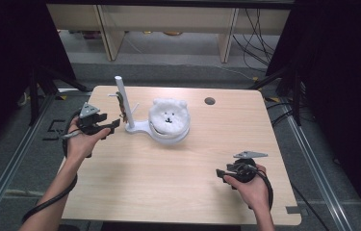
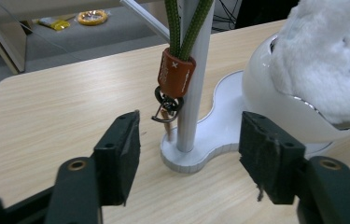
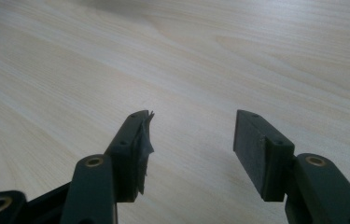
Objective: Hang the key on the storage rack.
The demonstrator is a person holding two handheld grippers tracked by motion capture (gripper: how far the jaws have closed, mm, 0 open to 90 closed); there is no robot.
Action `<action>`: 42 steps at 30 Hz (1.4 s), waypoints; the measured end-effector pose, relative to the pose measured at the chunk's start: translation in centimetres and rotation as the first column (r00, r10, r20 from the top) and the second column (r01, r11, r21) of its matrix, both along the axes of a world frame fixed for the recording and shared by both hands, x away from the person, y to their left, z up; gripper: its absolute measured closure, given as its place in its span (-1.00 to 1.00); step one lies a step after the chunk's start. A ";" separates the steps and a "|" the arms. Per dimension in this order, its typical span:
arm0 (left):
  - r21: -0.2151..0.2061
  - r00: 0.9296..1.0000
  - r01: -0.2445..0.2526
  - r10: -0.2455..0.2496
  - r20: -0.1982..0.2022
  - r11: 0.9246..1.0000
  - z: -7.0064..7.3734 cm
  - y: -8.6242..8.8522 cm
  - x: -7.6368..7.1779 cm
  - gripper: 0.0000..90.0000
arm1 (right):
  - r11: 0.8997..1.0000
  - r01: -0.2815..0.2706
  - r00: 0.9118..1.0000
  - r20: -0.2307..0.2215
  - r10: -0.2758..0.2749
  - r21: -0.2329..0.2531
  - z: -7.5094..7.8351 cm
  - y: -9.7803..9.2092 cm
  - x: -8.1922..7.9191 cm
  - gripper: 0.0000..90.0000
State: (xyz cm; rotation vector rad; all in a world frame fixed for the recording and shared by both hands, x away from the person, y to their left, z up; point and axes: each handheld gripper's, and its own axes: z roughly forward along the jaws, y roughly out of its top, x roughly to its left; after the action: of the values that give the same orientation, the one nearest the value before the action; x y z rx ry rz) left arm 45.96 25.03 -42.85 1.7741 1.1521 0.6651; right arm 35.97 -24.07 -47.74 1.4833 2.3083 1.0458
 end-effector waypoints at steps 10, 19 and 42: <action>0.008 0.999 -0.002 0.001 0.036 1.000 -0.8 1.3 -3.0 -0.35 | 1.000 0.009 1.000 -0.012 -0.009 0.005 -0.2 0.0 0.1 0.03; -0.040 0.999 0.003 -0.001 0.052 0.999 -3.3 2.3 -7.1 -0.31 | 1.000 0.025 0.999 -0.022 -0.024 0.006 -0.3 -0.1 0.1 0.01; -0.021 0.996 0.016 -0.014 0.088 1.000 -9.5 1.9 -11.4 -0.30 | 1.000 -0.015 1.000 -0.018 0.015 0.013 -1.2 0.6 0.3 0.02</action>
State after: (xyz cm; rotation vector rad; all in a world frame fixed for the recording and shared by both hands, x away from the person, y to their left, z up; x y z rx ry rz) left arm 34.53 26.88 -52.35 1.7163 1.0818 0.7125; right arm 36.28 -23.49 -48.95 1.4887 2.3330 1.0567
